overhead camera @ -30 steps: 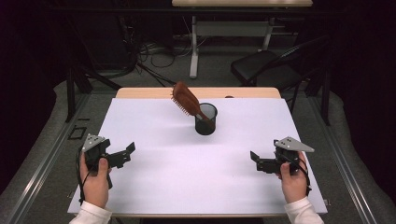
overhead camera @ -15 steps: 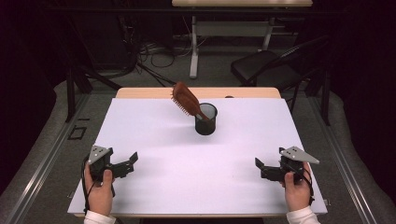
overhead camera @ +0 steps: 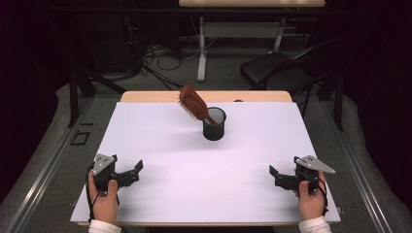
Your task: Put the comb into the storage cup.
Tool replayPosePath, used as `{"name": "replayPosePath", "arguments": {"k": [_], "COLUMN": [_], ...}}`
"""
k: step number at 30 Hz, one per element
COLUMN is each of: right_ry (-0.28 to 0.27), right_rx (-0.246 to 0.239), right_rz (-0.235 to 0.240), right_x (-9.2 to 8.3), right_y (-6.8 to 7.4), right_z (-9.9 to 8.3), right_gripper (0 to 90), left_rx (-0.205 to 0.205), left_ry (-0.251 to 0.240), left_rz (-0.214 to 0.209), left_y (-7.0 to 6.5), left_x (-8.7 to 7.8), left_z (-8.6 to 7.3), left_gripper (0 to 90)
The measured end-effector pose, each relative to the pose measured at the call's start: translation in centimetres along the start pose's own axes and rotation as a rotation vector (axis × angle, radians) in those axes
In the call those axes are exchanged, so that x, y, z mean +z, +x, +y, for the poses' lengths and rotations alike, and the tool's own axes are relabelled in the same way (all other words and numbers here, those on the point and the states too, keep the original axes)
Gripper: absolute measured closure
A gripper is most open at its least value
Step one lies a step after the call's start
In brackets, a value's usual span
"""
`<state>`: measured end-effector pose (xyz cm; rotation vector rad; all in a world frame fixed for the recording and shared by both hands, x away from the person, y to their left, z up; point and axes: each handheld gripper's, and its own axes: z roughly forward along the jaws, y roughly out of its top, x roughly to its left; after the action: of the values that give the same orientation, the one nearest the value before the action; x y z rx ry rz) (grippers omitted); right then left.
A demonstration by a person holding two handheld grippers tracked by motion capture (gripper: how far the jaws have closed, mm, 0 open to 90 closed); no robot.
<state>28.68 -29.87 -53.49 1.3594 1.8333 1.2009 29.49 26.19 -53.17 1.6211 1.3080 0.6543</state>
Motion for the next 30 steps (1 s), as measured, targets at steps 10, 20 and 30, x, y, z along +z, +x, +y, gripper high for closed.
{"name": "replayPosePath", "arguments": {"k": [10,20,30], "right_ry": [-0.002,0.013,0.012], "right_rx": [0.0,0.004,0.001], "right_rz": [-0.022,-0.026,-0.028], "right_x": [0.22,0.48,0.6], "right_y": [-0.41,-0.49,-0.57], "right_z": [-0.39,-0.69,-0.76], "right_gripper": [0.0,0.0,0.0], "left_rx": [0.006,0.009,0.002], "left_ry": [0.009,0.017,0.014], "left_rz": [0.014,0.02,0.023], "left_y": [0.22,0.38,0.45], "left_x": [0.33,0.57,0.58], "left_z": [-0.39,-0.59,-0.59], "left_gripper": [0.5,0.5,0.5]}}
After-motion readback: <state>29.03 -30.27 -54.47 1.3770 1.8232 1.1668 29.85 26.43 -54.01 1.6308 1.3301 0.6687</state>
